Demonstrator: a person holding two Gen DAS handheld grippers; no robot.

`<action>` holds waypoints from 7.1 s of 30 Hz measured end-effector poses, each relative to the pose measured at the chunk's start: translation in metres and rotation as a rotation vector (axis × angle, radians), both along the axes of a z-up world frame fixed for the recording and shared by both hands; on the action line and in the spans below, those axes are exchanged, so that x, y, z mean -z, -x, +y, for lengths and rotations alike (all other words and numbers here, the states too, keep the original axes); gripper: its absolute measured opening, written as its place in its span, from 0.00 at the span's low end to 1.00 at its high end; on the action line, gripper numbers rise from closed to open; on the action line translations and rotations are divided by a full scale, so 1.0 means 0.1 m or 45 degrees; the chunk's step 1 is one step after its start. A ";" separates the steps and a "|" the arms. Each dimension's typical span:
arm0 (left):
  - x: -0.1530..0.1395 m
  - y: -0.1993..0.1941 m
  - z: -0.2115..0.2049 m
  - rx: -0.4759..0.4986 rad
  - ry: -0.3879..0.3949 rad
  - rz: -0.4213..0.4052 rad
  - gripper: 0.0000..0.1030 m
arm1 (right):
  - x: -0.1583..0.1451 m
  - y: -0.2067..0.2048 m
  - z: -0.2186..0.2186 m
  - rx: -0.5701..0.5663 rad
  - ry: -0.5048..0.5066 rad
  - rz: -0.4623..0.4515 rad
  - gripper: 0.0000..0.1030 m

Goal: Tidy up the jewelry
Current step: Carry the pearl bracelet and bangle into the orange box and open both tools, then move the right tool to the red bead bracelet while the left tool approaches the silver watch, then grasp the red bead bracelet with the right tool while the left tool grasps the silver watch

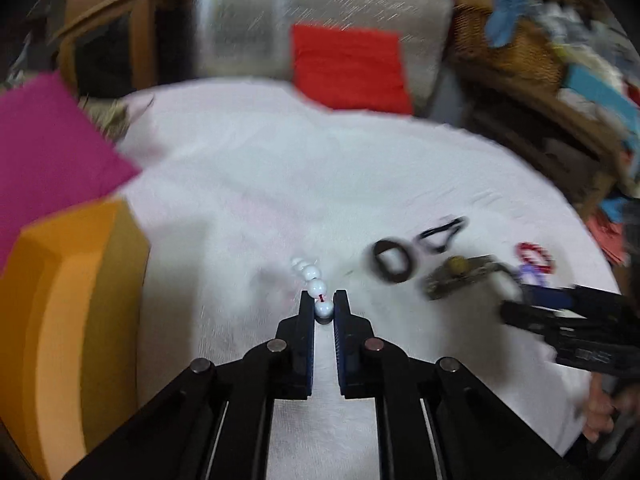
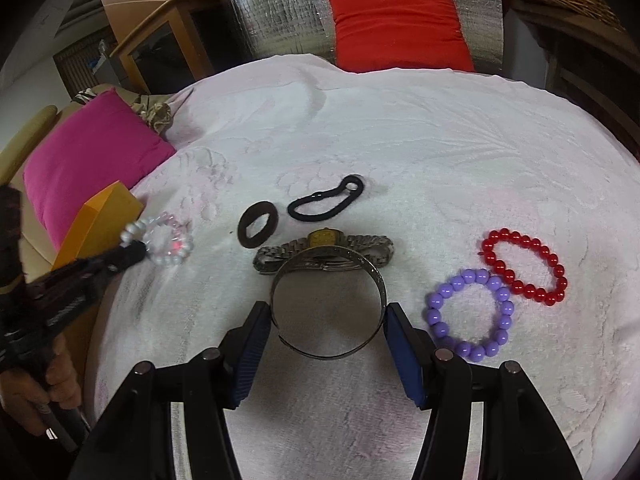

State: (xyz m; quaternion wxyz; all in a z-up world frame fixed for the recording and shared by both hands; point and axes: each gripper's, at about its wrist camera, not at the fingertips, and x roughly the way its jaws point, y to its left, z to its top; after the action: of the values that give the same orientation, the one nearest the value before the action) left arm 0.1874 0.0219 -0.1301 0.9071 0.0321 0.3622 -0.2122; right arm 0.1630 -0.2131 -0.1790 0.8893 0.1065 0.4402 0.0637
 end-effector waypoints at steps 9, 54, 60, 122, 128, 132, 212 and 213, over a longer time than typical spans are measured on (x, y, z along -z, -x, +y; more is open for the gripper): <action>0.04 -0.05 0.06 0.052 0.017 0.048 0.09 | -0.01 -0.01 0.05 0.015 -0.016 -0.001 0.60; -0.67 0.84 0.88 -0.242 0.203 -0.326 0.09 | -0.42 0.19 0.80 -0.119 -0.197 -0.151 0.60; -0.80 1.00 1.10 -0.393 0.177 -0.422 0.09 | -0.42 0.25 0.95 -0.152 -0.158 -0.164 0.60; -0.17 0.46 -0.07 -0.585 -0.325 -0.263 0.79 | -0.58 0.35 -1.01 0.474 -0.138 -0.173 0.68; -0.09 0.38 -0.28 -0.490 -0.306 -0.237 0.79 | -0.48 0.40 -1.40 0.524 -0.219 -0.119 0.68; -0.05 0.33 -0.43 -0.386 -0.278 -0.220 0.79 | -0.38 0.40 -1.59 0.502 -0.292 -0.050 0.68; 0.44 -0.01 -1.39 0.446 -0.026 0.239 0.14 | 0.15 -0.11 -1.56 0.456 -0.032 0.115 0.11; 0.42 -0.01 -1.38 0.440 0.003 0.247 0.14 | 0.10 -0.09 -1.55 0.453 -0.038 0.086 0.10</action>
State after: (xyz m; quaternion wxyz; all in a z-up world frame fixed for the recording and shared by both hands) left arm 0.1884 -0.1158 -0.1722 0.8179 0.0722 0.4369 -0.3673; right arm 0.1723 -0.3685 -0.1887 0.8695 0.1980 0.4431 -0.0916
